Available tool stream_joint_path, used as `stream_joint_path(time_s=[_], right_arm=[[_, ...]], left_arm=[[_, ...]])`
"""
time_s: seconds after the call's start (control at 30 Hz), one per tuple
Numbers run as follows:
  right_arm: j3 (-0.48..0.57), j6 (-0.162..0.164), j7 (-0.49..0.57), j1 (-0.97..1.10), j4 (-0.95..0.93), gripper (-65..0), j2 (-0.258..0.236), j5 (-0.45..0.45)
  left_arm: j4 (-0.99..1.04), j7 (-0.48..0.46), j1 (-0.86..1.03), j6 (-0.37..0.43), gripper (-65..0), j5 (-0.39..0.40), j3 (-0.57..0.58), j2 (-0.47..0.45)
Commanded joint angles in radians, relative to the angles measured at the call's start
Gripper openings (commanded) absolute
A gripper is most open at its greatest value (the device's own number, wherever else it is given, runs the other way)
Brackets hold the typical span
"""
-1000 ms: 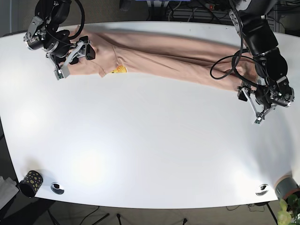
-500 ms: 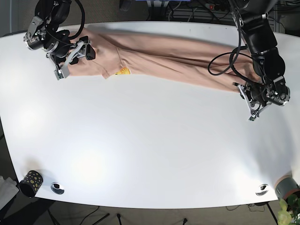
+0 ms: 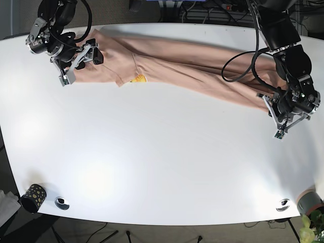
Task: Fold the T-shirt properly
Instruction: 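Pull the folded edge with the left gripper to straighten the strip, then hold both strip ends and stretch the strip taut between grippers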
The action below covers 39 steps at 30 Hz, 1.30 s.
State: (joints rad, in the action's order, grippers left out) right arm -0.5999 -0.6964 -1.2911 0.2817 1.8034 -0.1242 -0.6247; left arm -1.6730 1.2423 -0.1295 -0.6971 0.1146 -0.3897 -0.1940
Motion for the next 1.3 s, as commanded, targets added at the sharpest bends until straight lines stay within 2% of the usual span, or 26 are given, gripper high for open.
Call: stream_joint_path(time_s=[0.0,0.23,0.27,0.37,0.43,0.6,0.7,0.83,1.03,1.27], right_arm=[[-0.004,-0.002,0.011,-0.005,0.014,-22.0,-0.010,-0.013],[-0.004,-0.002,0.011,-0.005,0.014,-22.0,-0.010,-0.013],[-0.004,-0.002,0.011,-0.005,0.014,-22.0,-0.010,-0.013],[-0.004,-0.002,0.011,-0.005,0.014,-22.0,-0.010,-0.013],[-0.004,-0.002,0.011,-0.005,0.014,-22.0,-0.010,-0.013],[-0.004,-0.002,0.011,-0.005,0.014,-22.0,-0.010,-0.013],[-0.004,-0.002,0.011,-0.005,0.014,-22.0,-0.012,-0.013],[-0.004,-0.002,0.009,-0.005,0.020,-22.0,-0.012,-0.013],[-0.007,-0.002,0.006,-0.032,0.068,-22.0,-0.013,-0.013],[0.011,-0.002,-0.003,-0.034,0.161,-22.0,-0.010,-0.013]], left_arm=[[-0.105,0.001,0.018,-0.001,-65.0,0.001,-0.002,-0.012],[-0.229,0.001,0.113,-0.001,-64.6,0.001,-0.002,-0.019],[-0.235,0.001,0.126,-0.001,-62.5,0.001,-0.002,-0.020],[-0.241,0.001,0.152,-0.001,-50.4,0.001,-0.002,-0.020],[-0.243,0.001,0.181,-0.001,-40.4,0.001,-0.019,-0.020],[-0.237,0.001,0.209,-0.001,-31.9,0.000,-0.088,-0.022],[-0.243,0.001,0.216,-0.001,-30.3,0.004,-0.131,-0.022],[-0.243,0.003,0.196,-0.001,-30.1,0.061,-0.185,-0.022],[-0.237,0.006,0.126,-0.001,-30.4,0.087,-0.190,-0.014],[-0.183,0.000,0.049,-0.001,-30.4,0.086,-0.081,0.026]])
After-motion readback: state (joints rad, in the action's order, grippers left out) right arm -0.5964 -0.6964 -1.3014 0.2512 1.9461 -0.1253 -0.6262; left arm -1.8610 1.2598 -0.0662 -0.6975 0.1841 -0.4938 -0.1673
